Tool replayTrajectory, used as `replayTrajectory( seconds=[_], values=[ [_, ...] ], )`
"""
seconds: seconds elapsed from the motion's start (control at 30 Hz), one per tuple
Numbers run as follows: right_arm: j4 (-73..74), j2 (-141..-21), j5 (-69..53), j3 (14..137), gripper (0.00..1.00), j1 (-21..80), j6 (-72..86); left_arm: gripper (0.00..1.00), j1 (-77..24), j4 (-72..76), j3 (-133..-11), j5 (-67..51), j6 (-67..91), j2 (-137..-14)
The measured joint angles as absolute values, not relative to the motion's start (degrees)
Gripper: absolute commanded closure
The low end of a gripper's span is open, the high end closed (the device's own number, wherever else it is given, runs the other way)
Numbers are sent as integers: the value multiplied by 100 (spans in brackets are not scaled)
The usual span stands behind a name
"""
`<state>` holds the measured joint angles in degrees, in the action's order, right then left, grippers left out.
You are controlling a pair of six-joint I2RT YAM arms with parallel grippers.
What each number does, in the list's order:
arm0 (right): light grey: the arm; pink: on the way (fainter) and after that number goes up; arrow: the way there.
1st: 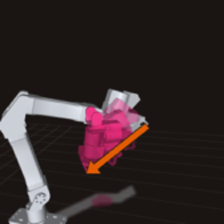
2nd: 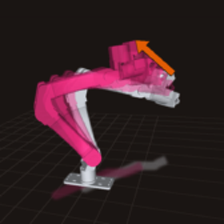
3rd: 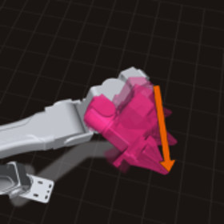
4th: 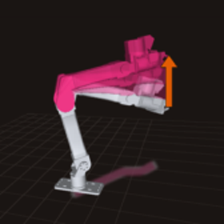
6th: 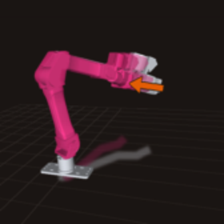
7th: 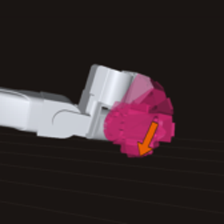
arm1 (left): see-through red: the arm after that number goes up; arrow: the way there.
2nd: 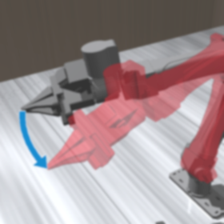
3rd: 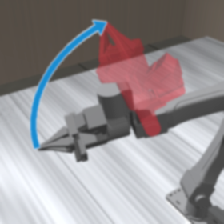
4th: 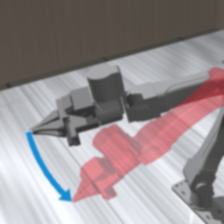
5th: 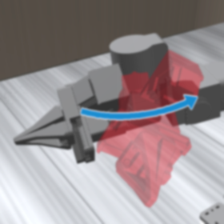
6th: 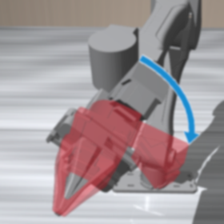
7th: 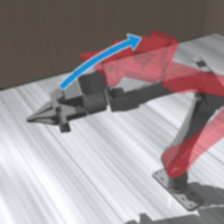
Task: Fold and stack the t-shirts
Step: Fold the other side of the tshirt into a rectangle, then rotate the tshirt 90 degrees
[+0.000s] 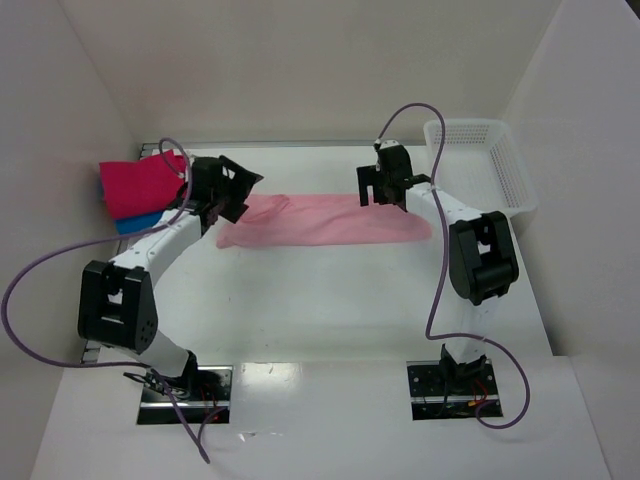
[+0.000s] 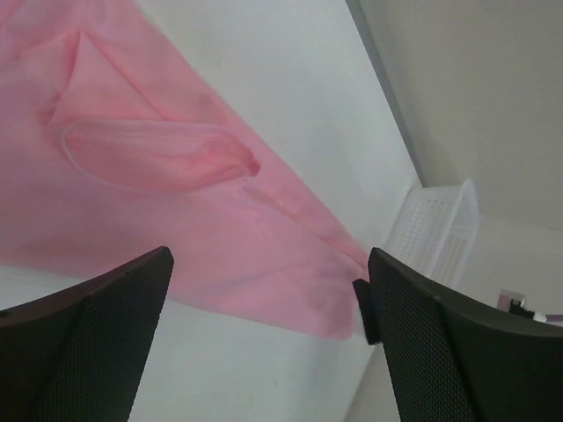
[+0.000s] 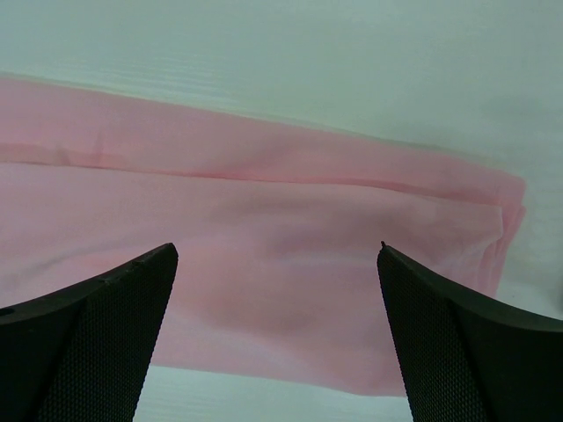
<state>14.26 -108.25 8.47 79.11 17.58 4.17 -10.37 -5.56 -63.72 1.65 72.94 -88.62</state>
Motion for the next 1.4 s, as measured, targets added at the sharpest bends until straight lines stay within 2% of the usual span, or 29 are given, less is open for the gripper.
replayTrajectory(
  seconds=[0.27,0.53,1.03,1.4],
  values=[
    [1200,-10825,486,7837,0,1722,-382,1,-1495,-1185,-6608,630,8673,-9825],
    [1325,-11236,-70,7993,0,1660,-1180,1,-1564,-1557,-6743,1115,9279,-9925],
    [1713,-11599,-173,8035,0,1720,-2129,1,-1564,-1820,-7114,1486,9467,-10671],
    [1828,-11872,29,8335,0,2298,-2546,1,-1546,-2379,-7816,1864,9073,-11224]
  ],
)
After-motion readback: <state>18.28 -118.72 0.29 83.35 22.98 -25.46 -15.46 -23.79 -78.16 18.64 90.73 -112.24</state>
